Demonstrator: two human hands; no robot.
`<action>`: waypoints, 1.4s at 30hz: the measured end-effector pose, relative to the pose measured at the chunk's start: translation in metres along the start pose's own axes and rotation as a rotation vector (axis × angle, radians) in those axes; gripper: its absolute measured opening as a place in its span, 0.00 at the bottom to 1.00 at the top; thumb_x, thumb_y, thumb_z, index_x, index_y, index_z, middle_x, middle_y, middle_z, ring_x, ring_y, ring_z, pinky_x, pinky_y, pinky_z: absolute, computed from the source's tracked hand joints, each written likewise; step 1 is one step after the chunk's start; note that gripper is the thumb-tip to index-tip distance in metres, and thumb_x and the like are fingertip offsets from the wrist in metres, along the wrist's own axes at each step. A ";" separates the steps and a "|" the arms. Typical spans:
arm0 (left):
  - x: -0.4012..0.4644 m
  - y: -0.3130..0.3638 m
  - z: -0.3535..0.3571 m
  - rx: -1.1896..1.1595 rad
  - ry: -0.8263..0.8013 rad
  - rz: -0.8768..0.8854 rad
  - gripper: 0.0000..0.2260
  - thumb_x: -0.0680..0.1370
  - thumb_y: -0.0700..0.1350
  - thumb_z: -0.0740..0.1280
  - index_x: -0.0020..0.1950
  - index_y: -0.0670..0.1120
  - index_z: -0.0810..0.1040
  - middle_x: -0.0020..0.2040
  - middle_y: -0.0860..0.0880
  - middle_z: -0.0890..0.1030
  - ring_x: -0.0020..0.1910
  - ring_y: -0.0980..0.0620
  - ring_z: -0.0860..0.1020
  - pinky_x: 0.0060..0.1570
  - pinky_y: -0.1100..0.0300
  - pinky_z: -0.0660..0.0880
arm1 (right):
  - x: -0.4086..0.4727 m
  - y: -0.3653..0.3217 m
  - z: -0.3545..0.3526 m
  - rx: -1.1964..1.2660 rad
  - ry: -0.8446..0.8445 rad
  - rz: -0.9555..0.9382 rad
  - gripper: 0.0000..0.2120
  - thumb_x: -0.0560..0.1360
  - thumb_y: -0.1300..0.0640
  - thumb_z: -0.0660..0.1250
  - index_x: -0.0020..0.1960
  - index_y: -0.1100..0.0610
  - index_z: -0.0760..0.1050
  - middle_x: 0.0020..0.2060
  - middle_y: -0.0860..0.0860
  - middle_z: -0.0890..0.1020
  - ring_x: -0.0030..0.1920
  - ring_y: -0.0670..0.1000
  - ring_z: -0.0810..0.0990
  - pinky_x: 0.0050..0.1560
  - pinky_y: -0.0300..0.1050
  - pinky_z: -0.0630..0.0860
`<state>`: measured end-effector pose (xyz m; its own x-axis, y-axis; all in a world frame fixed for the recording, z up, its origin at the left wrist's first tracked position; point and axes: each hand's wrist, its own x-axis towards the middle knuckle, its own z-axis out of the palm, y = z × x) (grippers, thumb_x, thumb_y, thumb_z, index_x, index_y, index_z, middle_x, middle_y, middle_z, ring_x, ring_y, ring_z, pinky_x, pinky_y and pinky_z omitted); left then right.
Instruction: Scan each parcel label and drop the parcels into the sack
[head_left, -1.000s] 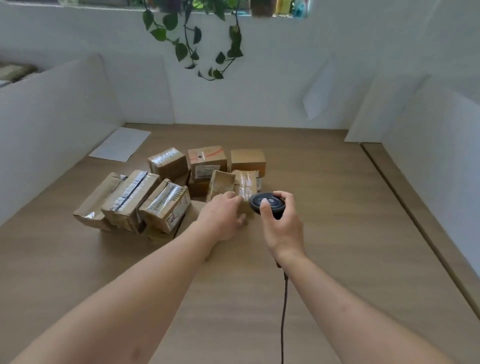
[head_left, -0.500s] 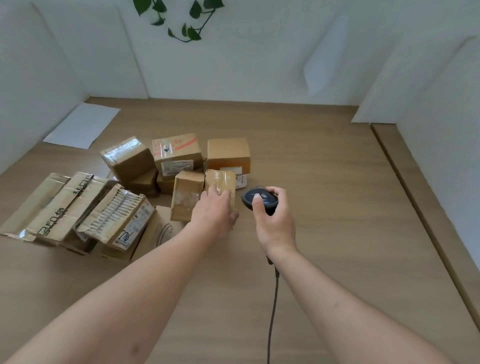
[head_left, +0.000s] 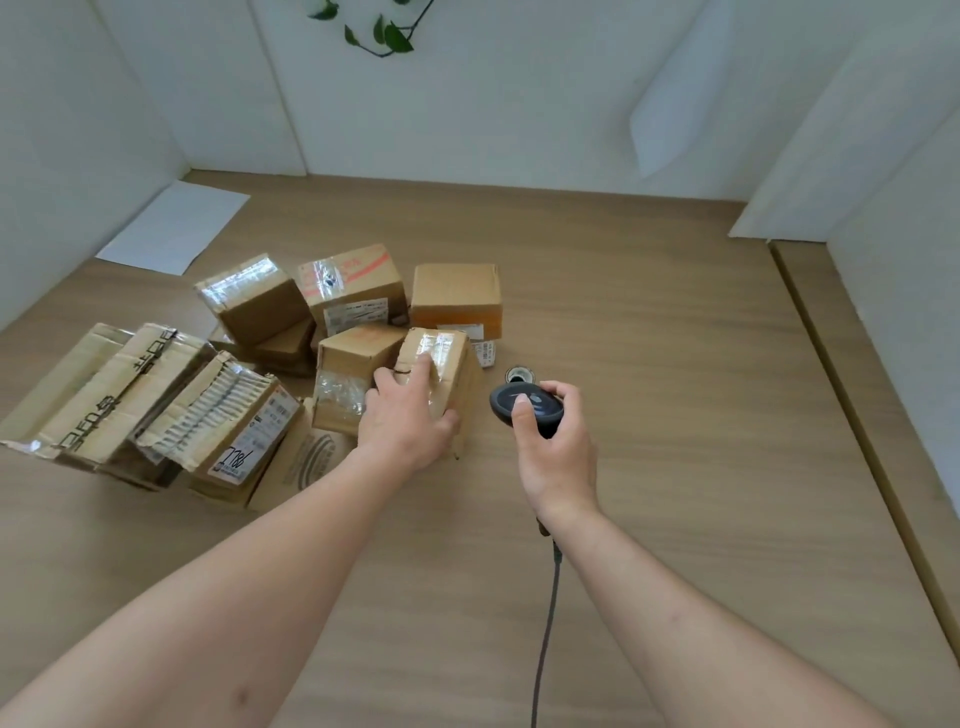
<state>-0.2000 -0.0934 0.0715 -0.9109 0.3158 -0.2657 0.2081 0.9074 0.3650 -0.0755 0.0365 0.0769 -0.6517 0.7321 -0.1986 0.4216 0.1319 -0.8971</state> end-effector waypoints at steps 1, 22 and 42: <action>-0.004 -0.003 -0.003 -0.016 -0.004 0.024 0.38 0.80 0.59 0.70 0.84 0.58 0.52 0.74 0.40 0.63 0.69 0.36 0.71 0.66 0.42 0.75 | -0.005 -0.002 0.001 0.001 0.003 -0.002 0.13 0.82 0.44 0.69 0.65 0.43 0.74 0.49 0.37 0.83 0.50 0.39 0.80 0.49 0.44 0.74; -0.136 -0.065 0.012 0.000 -0.081 0.178 0.41 0.74 0.62 0.74 0.81 0.58 0.56 0.66 0.45 0.66 0.63 0.42 0.74 0.61 0.45 0.79 | -0.144 0.015 -0.016 0.063 0.107 0.006 0.13 0.83 0.43 0.68 0.65 0.43 0.73 0.48 0.37 0.82 0.52 0.48 0.82 0.52 0.48 0.77; -0.243 -0.120 0.116 -0.033 -0.126 -0.092 0.41 0.82 0.61 0.66 0.86 0.53 0.46 0.76 0.45 0.61 0.68 0.41 0.73 0.66 0.47 0.74 | -0.207 0.130 -0.030 0.046 -0.158 0.059 0.12 0.82 0.45 0.69 0.64 0.43 0.74 0.47 0.36 0.82 0.48 0.34 0.79 0.46 0.35 0.73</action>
<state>0.0382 -0.2466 -0.0110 -0.8732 0.2657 -0.4086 0.1120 0.9253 0.3623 0.1329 -0.0776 0.0128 -0.7194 0.6229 -0.3074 0.4347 0.0585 -0.8987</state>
